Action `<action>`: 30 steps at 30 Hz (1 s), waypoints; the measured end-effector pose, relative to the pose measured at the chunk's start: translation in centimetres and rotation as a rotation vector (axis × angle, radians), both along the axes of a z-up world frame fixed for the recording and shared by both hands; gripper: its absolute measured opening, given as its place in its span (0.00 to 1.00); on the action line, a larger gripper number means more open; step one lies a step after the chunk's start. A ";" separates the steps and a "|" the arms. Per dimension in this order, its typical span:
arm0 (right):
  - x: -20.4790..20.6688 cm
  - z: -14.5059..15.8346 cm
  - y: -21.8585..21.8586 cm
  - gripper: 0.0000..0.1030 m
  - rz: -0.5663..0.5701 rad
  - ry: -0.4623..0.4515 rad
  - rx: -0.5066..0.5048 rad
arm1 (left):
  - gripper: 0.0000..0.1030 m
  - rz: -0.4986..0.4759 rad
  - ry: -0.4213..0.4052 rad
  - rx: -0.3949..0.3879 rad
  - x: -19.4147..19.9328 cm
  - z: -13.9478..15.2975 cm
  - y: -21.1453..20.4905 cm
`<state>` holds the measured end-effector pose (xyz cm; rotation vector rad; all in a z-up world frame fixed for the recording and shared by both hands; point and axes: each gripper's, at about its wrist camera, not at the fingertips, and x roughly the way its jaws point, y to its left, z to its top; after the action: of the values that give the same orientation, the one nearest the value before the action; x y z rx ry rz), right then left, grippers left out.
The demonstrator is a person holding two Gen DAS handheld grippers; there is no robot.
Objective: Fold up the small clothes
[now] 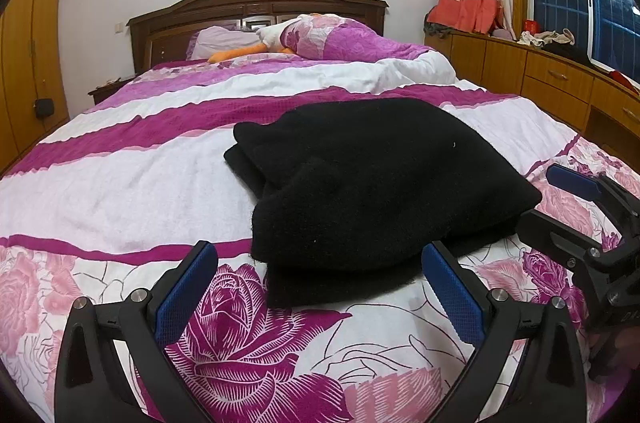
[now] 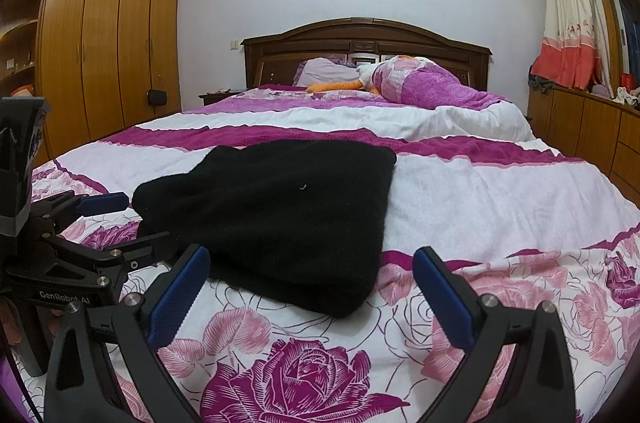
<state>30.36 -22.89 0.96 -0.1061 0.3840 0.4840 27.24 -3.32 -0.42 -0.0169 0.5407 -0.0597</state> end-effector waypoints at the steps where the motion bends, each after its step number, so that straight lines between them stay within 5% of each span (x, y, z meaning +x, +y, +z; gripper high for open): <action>1: 0.0 0.0 0.0 1.00 0.001 0.001 0.000 | 0.87 -0.001 0.001 -0.001 0.0 0.0 0.1; 30: 0.1 -0.3 -0.1 1.00 0.007 0.009 -0.012 | 0.87 -0.018 0.003 0.000 -0.1 -0.2 0.1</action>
<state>30.48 -22.97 0.64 -0.1170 0.3958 0.4888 27.18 -3.20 -0.62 -0.0126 0.5441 -0.0771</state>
